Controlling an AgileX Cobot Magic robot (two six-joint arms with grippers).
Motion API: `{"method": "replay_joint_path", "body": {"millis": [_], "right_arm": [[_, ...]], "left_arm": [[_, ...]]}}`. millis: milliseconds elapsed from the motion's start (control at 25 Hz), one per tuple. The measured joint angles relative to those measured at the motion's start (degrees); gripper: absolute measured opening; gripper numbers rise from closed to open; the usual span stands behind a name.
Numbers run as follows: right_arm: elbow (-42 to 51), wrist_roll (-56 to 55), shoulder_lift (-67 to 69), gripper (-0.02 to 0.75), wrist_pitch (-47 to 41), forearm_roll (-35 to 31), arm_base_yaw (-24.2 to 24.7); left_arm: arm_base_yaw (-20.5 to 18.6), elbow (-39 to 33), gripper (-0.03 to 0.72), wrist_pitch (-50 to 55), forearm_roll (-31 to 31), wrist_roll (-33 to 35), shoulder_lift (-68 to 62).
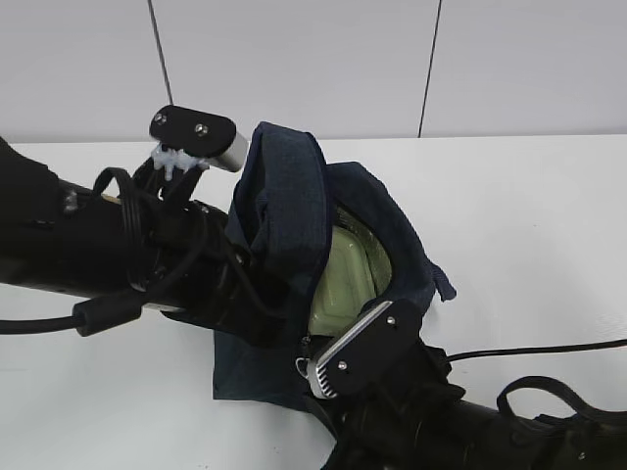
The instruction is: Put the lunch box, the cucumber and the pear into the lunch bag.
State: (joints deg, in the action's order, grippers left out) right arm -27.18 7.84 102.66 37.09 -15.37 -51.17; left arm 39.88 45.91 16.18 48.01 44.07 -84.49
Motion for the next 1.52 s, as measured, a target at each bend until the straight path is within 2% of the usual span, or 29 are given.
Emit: {"method": "replay_joint_path", "body": {"millis": [600,680,760,840,1200,1520], "right_arm": [[-0.1,0.0,0.0,0.139,2.8,-0.9,0.0],[-0.1,0.0,0.0,0.111,2.9,-1.0,0.0],[-0.1,0.0,0.0,0.024,3.0,-1.0,0.0],[-0.1,0.0,0.0,0.000,3.0,-1.0,0.0],[-0.1,-0.3,0.0,0.000,3.0,-0.4,0.0],[0.0,-1.1,-6.7,0.000,-1.5,2.2,0.0]], "left_arm": [[0.0,0.0,0.004,-0.1,0.0,0.0,0.0],[0.0,0.0,0.004,-0.1,0.0,0.0,0.0],[0.0,0.0,0.004,-0.1,0.0,0.0,0.0],[0.0,0.0,0.004,-0.1,0.0,0.0,0.0],[0.0,0.0,0.004,-0.1,0.0,0.0,0.0],[0.0,0.0,0.004,-0.2,0.0,0.0,0.0]]}}
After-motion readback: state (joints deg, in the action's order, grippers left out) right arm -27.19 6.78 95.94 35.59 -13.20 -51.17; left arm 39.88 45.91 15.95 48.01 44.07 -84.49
